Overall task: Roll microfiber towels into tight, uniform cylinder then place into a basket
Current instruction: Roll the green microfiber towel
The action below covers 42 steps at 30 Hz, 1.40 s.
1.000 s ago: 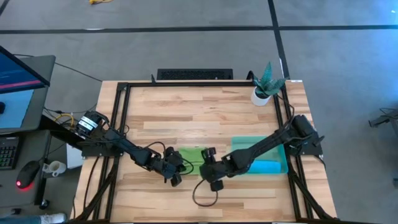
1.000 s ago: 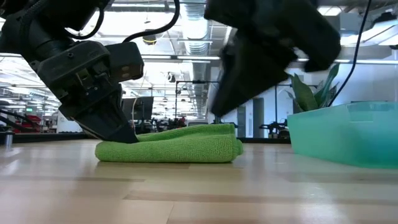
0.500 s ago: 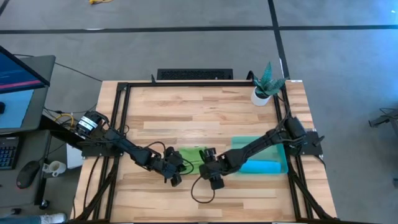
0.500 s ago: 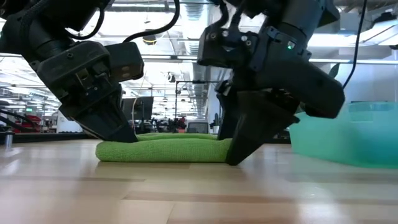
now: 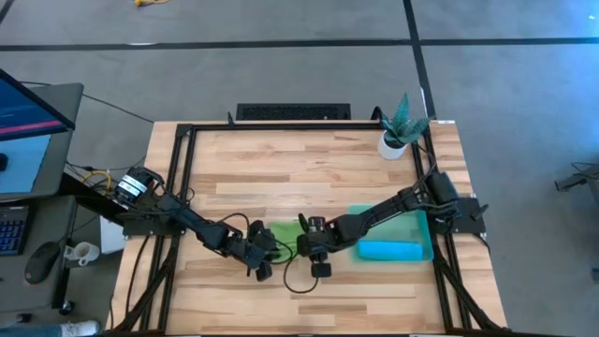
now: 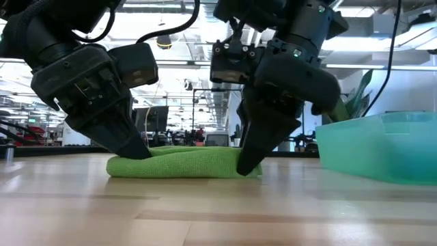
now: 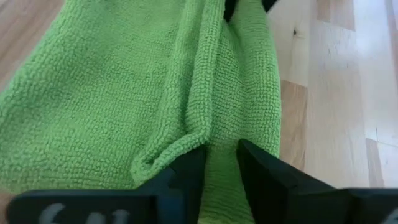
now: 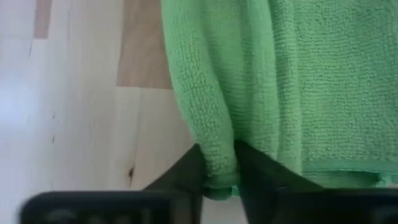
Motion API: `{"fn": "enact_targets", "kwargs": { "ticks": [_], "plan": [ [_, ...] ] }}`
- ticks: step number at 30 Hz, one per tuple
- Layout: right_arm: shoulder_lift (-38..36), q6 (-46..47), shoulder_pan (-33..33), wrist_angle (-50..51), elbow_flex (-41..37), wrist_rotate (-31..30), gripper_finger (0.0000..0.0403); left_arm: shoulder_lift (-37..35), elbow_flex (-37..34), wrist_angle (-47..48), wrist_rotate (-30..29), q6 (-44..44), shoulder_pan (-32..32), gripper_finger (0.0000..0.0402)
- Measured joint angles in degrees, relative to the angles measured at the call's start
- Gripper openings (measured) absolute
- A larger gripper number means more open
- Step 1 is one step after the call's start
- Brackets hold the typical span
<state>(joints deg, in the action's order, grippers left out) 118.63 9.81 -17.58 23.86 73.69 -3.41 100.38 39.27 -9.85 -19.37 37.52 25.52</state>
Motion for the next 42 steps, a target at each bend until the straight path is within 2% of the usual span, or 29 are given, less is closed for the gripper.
{"fn": "enact_targets", "kwargs": {
  "ticks": [4,6,10,15,19,24,27,34,39,42],
  "plan": [
    [-0.11,0.43,0.51,0.11,-0.04,2.1,0.0039,0.0,0.0,-0.02,-0.42,0.0,-0.02,0.014],
    [-0.15,0.44,0.66,0.14,-0.04,3.15,0.0019,0.0,0.0,-0.02,-0.33,-0.2,-0.02,0.0158],
    [-0.15,0.45,0.95,0.13,-0.04,3.49,0.0024,-0.02,0.0,-0.31,0.67,-4.92,-0.02,0.0174],
    [-0.15,0.43,1.3,-0.03,-0.04,4.68,0.0033,-1.11,-0.08,0.53,0.66,-11.57,0.3,0.0173],
    [-0.15,0.43,1.61,-0.2,-0.04,5.3,0.0019,-4.84,-0.29,3.59,1.37,-14.64,0.56,0.0166],
    [-0.15,0.43,1.65,-0.28,-0.04,5.48,0.0027,-10.17,-0.24,9.32,1.21,-17.4,2.66,0.0163],
    [-0.15,0.43,1.65,-0.32,-0.07,5.47,0.0032,-11.25,-0.24,9.2,1.2,-21.65,4.87,0.0163],
    [-0.15,0.57,1.63,-0.42,-0.09,5.27,0.002,-8.14,-0.09,6.0,-3.57,-33.74,7.87,0.0162],
    [-0.15,1.69,1.61,-0.46,-0.09,5.23,0.0033,-6.49,1.75,7.92,-9.25,-34.91,7.83,0.0165],
    [-0.15,1.74,1.63,-0.44,-0.09,5.22,0.0026,-6.45,2.12,7.98,-9.21,-35.86,7.74,0.0172]
  ]
}}
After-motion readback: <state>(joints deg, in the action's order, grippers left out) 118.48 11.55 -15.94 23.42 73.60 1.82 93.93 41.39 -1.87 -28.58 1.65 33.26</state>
